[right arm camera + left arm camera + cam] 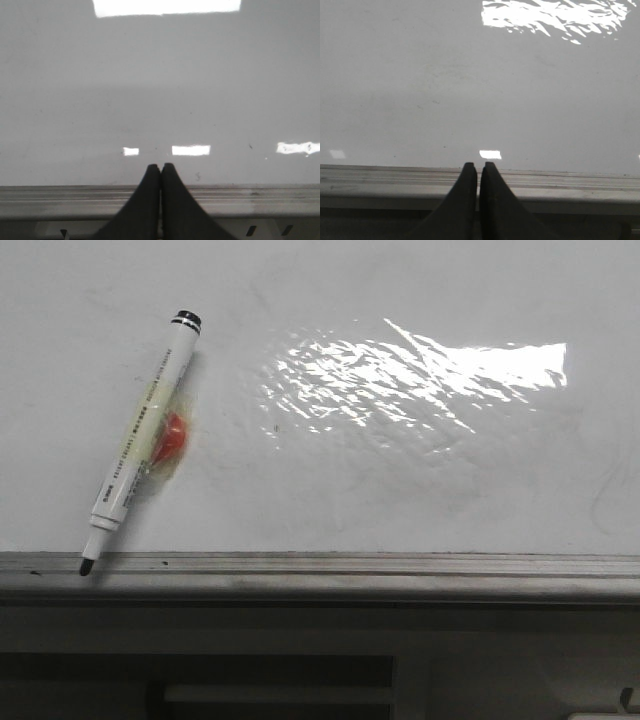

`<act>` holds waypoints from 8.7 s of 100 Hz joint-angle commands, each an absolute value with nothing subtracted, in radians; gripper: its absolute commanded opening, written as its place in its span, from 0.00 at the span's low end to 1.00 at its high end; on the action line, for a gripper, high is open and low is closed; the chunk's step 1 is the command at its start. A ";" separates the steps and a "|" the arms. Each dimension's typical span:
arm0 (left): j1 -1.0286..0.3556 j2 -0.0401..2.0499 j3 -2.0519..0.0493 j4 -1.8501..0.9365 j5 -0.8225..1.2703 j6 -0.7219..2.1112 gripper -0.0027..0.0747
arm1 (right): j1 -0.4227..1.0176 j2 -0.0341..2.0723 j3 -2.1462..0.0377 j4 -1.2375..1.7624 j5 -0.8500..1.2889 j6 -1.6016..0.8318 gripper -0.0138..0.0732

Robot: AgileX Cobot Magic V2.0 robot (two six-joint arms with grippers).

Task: Write number 9 on whiteboard

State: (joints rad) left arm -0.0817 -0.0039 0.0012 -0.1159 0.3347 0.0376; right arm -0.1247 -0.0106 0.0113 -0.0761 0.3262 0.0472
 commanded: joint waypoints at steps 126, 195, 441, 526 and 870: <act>-0.108 -0.032 0.019 0.046 0.273 0.041 0.01 | -0.131 -0.027 0.039 -0.093 0.243 0.043 0.09; -0.108 -0.032 0.019 -0.072 -0.014 0.037 0.01 | -0.131 -0.027 0.039 -0.093 -0.032 0.043 0.09; -0.865 0.880 -0.249 -0.057 -0.395 0.039 0.55 | -0.131 0.282 -0.207 0.112 0.222 0.048 0.09; -0.865 1.161 -0.249 -0.114 -0.609 0.031 0.02 | 0.102 0.282 -0.222 0.124 0.280 0.048 0.09; -0.865 0.832 -0.209 -0.012 -0.793 0.042 0.40 | 0.566 1.095 -0.979 0.278 0.377 -0.152 0.08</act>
